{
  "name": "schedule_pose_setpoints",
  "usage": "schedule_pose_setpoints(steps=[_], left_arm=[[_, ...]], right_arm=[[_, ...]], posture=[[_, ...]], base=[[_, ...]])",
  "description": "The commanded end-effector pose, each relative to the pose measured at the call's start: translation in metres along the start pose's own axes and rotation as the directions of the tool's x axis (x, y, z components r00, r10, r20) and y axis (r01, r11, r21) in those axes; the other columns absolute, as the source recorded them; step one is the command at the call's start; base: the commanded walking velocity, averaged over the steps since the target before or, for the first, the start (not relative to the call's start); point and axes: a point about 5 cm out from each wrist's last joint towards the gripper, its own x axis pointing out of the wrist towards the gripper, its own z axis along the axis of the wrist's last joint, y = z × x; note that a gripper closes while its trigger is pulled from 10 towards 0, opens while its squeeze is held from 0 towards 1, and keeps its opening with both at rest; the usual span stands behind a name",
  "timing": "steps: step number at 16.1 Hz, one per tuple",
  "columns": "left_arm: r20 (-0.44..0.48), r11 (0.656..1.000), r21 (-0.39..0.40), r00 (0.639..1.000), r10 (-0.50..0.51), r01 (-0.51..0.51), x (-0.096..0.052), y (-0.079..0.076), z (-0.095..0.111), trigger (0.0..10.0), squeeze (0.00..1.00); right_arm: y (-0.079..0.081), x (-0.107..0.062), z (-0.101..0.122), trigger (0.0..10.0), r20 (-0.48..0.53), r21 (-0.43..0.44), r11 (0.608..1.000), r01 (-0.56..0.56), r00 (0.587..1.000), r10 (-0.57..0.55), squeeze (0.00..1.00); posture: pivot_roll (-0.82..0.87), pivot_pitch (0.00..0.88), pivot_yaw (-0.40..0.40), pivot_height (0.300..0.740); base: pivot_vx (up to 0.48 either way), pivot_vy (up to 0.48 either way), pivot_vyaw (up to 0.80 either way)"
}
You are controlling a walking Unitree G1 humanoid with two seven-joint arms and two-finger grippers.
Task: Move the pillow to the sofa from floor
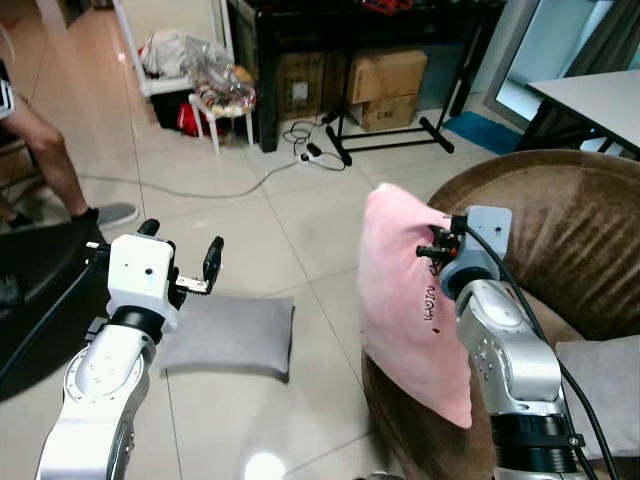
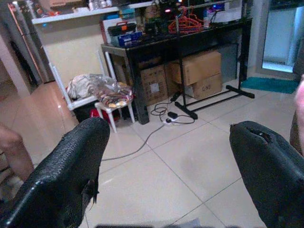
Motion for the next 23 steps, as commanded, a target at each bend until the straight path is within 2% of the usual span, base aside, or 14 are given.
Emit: schedule_pose_setpoints(steps=[1, 12, 18, 23], left_arm=[[0.018, 1.0, -0.003, 1.0, -0.016, 0.016, 0.0, -0.001, 0.004, 10.0, 0.0], [0.01, 1.0, 0.0, 1.0, -0.015, 0.015, 0.0, 0.003, 0.003, 10.0, 0.0], [-0.003, 0.999, 0.018, 1.0, -0.027, 0.027, 0.003, -0.001, 0.0, 10.0, 0.0], [0.003, 0.999, 0.043, 1.0, -0.025, 0.024, 0.003, -0.002, 0.0, 10.0, 0.0]], right_arm=[[0.001, -0.001, 0.014, 10.0, 0.065, 0.008, 1.0, -0.011, 0.998, 0.01, 0.0], [-0.003, -0.002, 0.01, 10.0, 0.052, 0.007, 1.0, 0.006, 0.999, -0.007, 0.0], [-0.012, -0.006, 0.008, 10.0, 0.041, -0.01, 0.999, 0.049, 0.998, -0.048, 0.0], [-0.009, -0.006, 0.007, 10.0, 0.04, -0.027, 0.999, 0.029, 0.999, -0.028, 0.0]], posture=[[0.03, 0.0, -0.029, 0.74], [0.03, 0.0, -0.018, 0.74], [0.02, 0.0, -0.005, 0.74], [0.02, 0.0, -0.013, 0.74]], base=[[0.36, 0.0, 0.0], [0.407, 0.0, -0.15], [0.0, 0.0, -0.13], [0.0, -0.055, 0.0]])
